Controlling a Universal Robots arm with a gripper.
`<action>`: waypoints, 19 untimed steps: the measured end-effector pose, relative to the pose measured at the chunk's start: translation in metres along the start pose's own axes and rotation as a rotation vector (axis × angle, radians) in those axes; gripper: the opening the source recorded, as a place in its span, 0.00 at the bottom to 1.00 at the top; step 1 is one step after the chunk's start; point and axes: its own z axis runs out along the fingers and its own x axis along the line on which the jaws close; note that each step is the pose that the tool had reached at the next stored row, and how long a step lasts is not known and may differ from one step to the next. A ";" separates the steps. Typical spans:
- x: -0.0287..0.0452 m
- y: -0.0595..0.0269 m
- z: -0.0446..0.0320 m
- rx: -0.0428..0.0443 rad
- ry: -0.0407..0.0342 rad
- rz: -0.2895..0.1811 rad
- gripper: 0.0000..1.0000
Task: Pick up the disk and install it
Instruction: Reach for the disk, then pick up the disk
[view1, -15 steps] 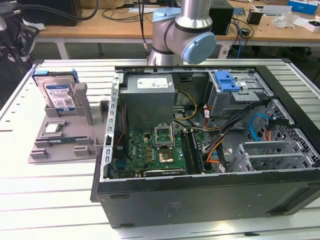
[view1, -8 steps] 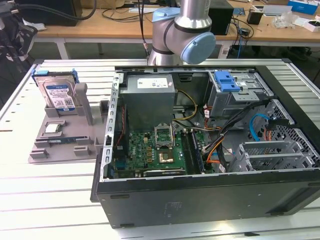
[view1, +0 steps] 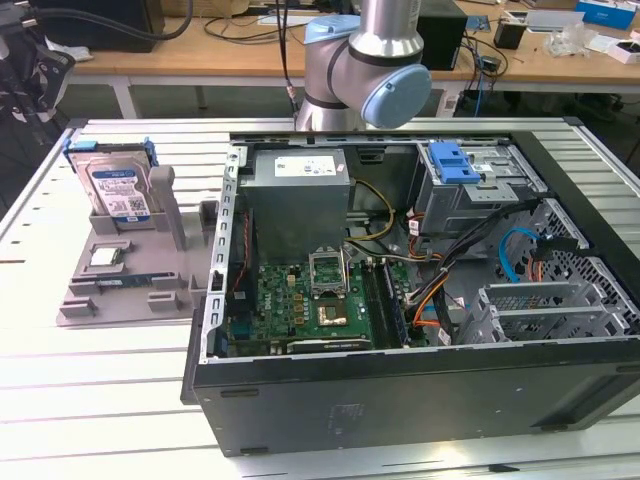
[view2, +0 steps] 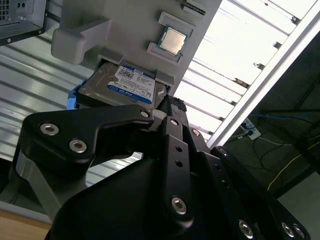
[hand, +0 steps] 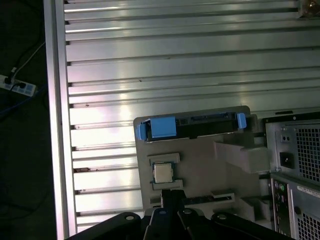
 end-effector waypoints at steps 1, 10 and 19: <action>0.0000 0.0000 0.0000 0.0000 0.0000 0.000 0.11; 0.0001 0.0000 0.0000 -0.0011 0.0020 -0.047 0.11; 0.0001 0.0000 0.0000 -0.0047 0.0125 -0.298 0.11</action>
